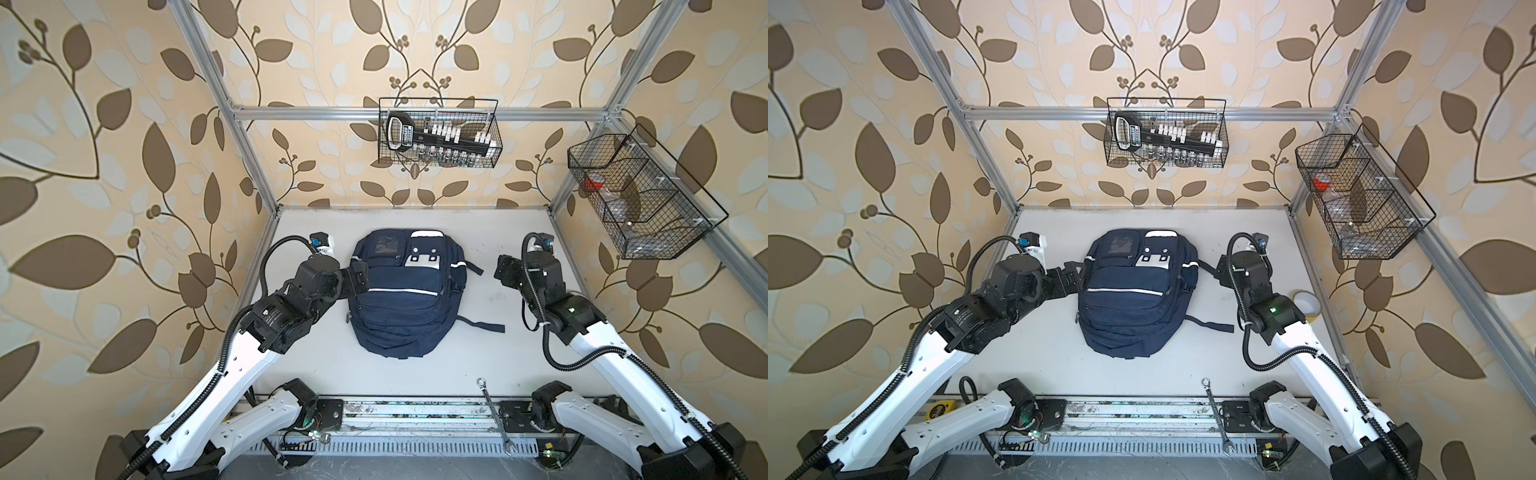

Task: Pack books, pencil case, and school supplies into a backpack
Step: Reset both arms

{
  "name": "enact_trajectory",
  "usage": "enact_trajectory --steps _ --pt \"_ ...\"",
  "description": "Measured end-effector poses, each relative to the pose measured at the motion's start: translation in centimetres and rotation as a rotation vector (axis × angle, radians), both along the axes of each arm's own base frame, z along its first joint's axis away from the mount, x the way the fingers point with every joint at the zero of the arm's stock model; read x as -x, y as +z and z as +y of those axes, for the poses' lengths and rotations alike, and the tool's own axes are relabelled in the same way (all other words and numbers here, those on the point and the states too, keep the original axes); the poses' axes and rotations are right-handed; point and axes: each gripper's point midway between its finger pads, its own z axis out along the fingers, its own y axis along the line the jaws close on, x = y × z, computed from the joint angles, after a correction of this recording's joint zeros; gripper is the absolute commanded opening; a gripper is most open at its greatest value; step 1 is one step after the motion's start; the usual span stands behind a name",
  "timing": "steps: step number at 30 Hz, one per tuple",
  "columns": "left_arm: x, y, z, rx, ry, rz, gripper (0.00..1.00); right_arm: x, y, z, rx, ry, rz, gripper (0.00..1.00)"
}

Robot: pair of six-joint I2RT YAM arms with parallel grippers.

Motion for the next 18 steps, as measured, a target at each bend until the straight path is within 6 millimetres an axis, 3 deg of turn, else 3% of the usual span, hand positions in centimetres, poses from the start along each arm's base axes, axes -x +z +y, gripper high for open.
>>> enact_trajectory --steps 3,4,8,12,15,18 --pt "-2.2 -2.0 2.3 -0.161 0.091 -0.062 0.99 0.4 -1.2 -1.6 0.032 -0.074 -0.054 0.88" --pt "-3.0 -3.5 3.4 -0.213 0.129 -0.067 0.99 0.5 -2.0 -2.1 0.055 -0.096 -0.071 0.89" --pt "-5.5 -12.2 9.6 -0.368 0.309 0.064 0.99 1.0 -7.2 -5.2 0.186 -0.205 -0.036 0.92" --pt "-5.9 -20.1 14.5 -0.444 0.427 0.226 0.99 1.5 -12.3 -10.0 0.257 -0.368 0.084 0.93" --pt "-5.5 -23.9 15.3 -0.46 0.411 0.267 0.99 1.6 -14.9 -11.1 0.304 -0.383 0.135 0.92" --pt "-6.5 -24.1 14.2 -0.43 0.341 0.188 0.99 0.9 -15.1 -10.4 0.303 -0.302 0.066 0.99"
